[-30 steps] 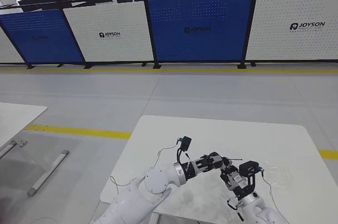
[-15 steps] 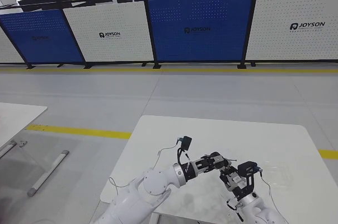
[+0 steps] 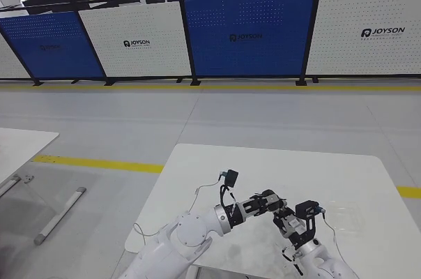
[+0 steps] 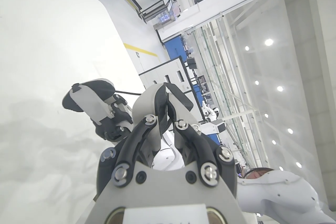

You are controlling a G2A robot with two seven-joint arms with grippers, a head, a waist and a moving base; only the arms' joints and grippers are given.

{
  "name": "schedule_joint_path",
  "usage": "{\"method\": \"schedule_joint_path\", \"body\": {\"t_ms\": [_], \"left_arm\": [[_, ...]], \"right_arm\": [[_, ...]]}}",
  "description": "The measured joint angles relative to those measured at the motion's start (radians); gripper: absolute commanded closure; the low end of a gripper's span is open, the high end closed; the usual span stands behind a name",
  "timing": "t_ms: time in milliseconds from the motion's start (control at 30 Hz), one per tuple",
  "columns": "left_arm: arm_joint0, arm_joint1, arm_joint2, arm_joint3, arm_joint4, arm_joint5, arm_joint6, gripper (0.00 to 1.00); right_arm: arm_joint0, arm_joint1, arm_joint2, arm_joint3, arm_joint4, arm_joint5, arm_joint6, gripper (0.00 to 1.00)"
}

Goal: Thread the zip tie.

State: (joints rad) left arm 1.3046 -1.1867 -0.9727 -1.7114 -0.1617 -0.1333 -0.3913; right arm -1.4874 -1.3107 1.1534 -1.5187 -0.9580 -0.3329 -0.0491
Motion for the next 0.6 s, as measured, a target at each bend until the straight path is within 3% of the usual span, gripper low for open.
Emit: {"method": "schedule_joint_path", "body": {"t_ms": [333, 367, 400, 433, 600], "left_arm": [[0.010, 0.002, -0.002, -0.013, 0.009, -0.004, 0.004, 1.00], [0.011, 0.002, -0.003, -0.013, 0.010, -0.003, 0.004, 1.00], [0.011, 0.002, -0.003, -0.012, 0.011, 0.003, 0.006, 1.00], [0.011, 0.002, -0.004, -0.009, 0.011, 0.011, 0.010, 1.00], [-0.009, -0.003, -0.009, 0.033, -0.025, 0.041, 0.029, 1.00]], "right_arm": [[0.014, -0.001, -0.009, 0.020, 0.009, -0.005, -0.004, 1.00], [0.015, -0.001, -0.010, 0.022, 0.010, -0.006, -0.005, 0.64], [0.015, -0.002, -0.011, 0.024, 0.014, -0.007, -0.007, 0.04], [0.016, -0.002, -0.011, 0.025, 0.020, -0.007, -0.010, 0.00], [0.000, 0.002, 0.015, 0.004, 0.056, -0.007, -0.049, 0.00]]}}
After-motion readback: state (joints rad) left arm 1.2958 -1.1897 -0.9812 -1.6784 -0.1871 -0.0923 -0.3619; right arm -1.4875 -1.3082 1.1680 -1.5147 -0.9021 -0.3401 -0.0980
